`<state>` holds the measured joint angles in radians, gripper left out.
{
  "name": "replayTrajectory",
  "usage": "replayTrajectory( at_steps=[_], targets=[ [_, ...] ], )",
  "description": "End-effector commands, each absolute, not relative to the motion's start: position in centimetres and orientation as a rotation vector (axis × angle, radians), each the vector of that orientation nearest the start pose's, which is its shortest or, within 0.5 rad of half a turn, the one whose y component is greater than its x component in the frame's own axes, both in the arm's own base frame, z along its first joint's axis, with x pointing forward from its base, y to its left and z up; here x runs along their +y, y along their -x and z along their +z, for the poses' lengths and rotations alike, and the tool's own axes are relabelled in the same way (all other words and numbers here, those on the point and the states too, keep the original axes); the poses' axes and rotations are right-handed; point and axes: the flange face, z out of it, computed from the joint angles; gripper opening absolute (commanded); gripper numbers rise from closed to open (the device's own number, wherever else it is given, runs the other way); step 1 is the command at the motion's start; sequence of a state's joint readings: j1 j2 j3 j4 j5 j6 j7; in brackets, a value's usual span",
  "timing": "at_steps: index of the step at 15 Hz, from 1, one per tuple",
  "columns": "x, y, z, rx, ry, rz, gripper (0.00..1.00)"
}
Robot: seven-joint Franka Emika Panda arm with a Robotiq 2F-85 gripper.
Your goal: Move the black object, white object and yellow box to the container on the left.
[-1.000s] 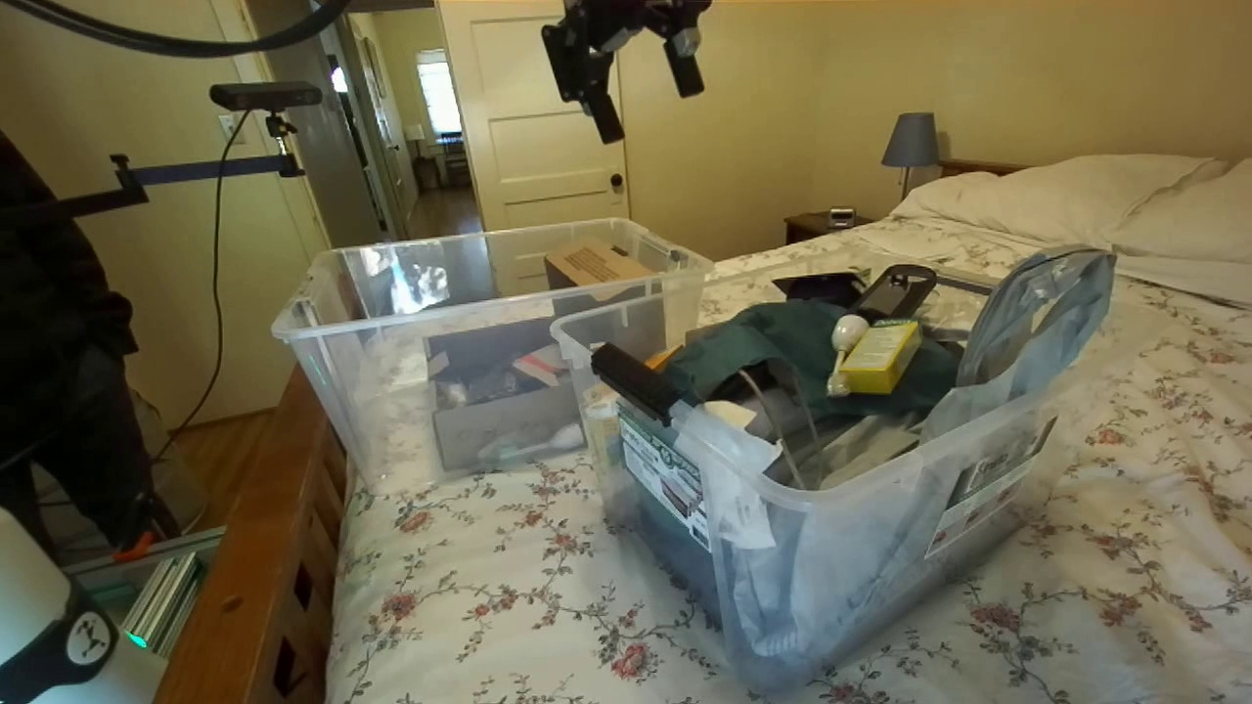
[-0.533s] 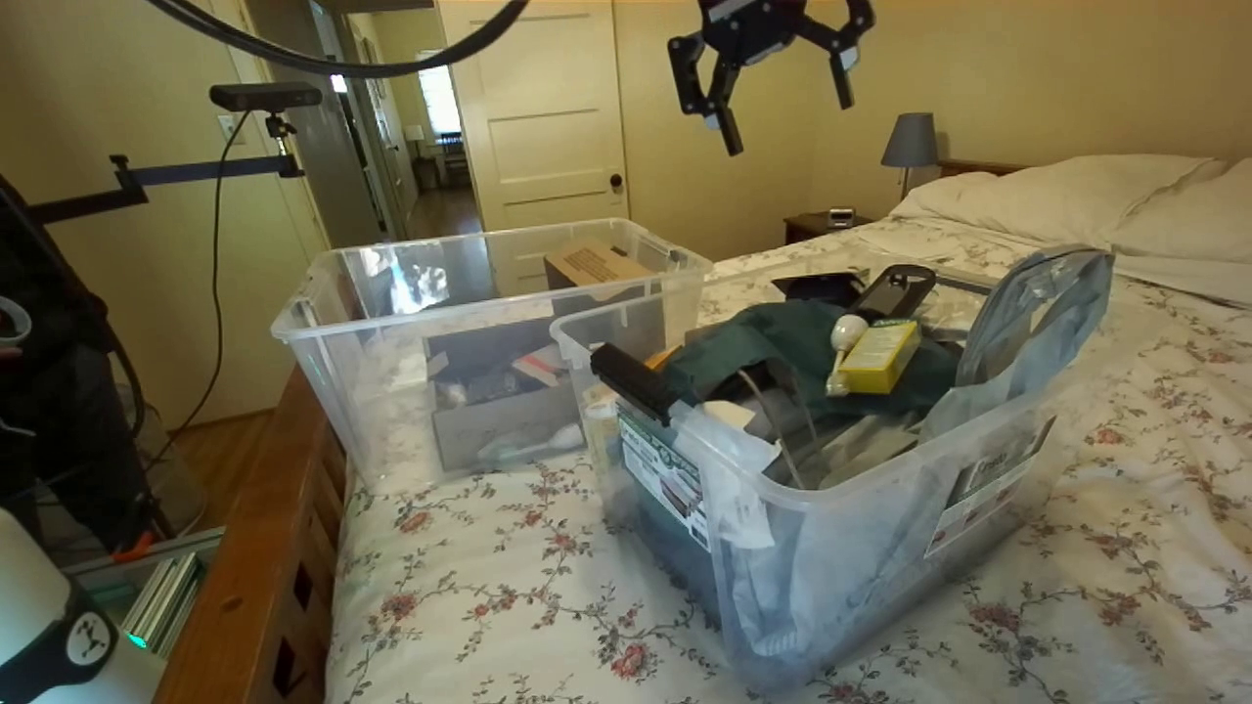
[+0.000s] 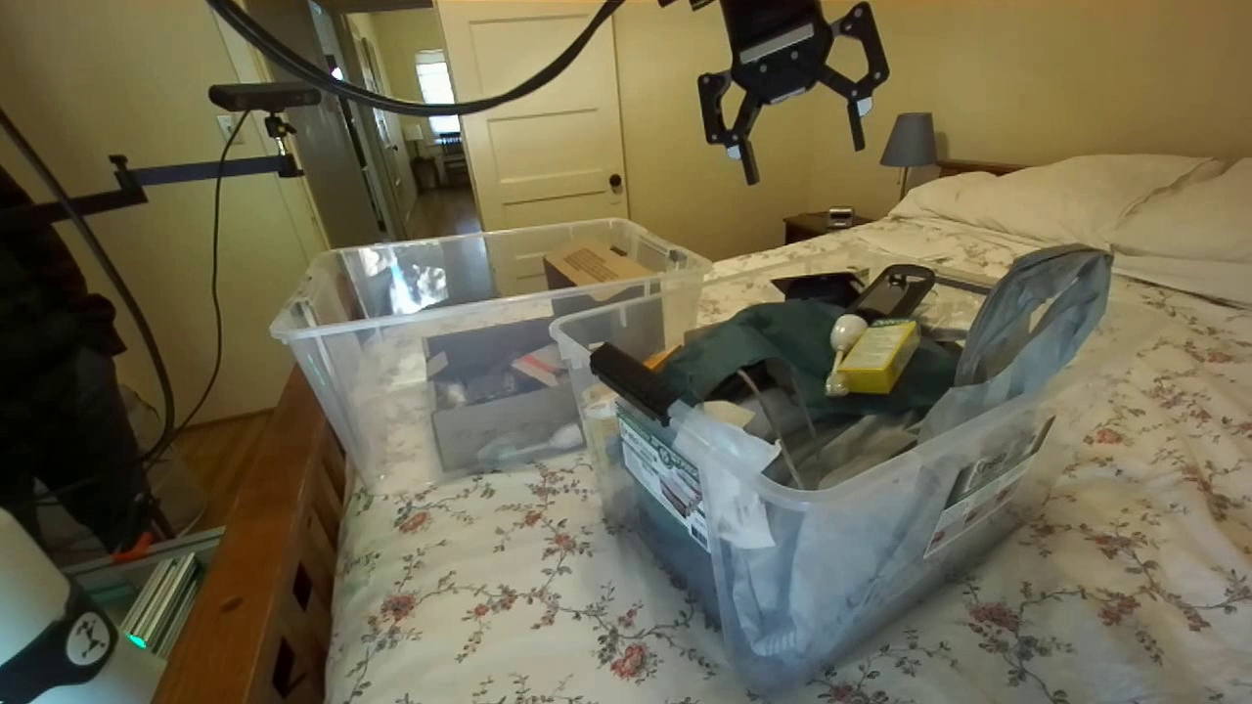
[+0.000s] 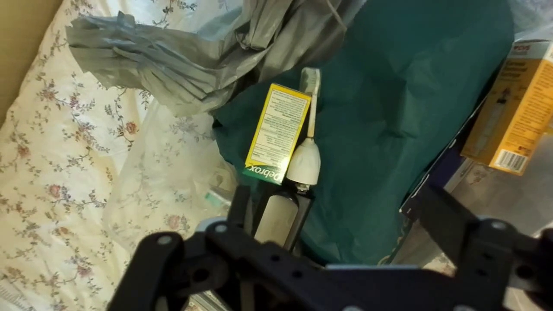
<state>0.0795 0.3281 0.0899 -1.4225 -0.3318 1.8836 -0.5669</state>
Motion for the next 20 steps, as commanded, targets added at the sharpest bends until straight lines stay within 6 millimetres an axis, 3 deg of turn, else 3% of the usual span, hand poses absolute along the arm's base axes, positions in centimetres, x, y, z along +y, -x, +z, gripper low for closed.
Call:
replayTrajectory(
  at_steps=[1,6,9,14,20],
  targets=[
    [7.8,-67.8,52.0,-1.058,3.243,-0.148,1.0],
    [7.5,-71.5,46.9,-0.664,3.217,-0.262,1.0],
    [6.6,-75.2,44.2,-0.534,3.152,-0.435,1.0],
    [5.3,-78.7,41.2,-0.529,3.111,-0.549,1.0],
    [8.5,-79.7,38.5,-0.639,3.11,-0.499,1.0]
  ],
)
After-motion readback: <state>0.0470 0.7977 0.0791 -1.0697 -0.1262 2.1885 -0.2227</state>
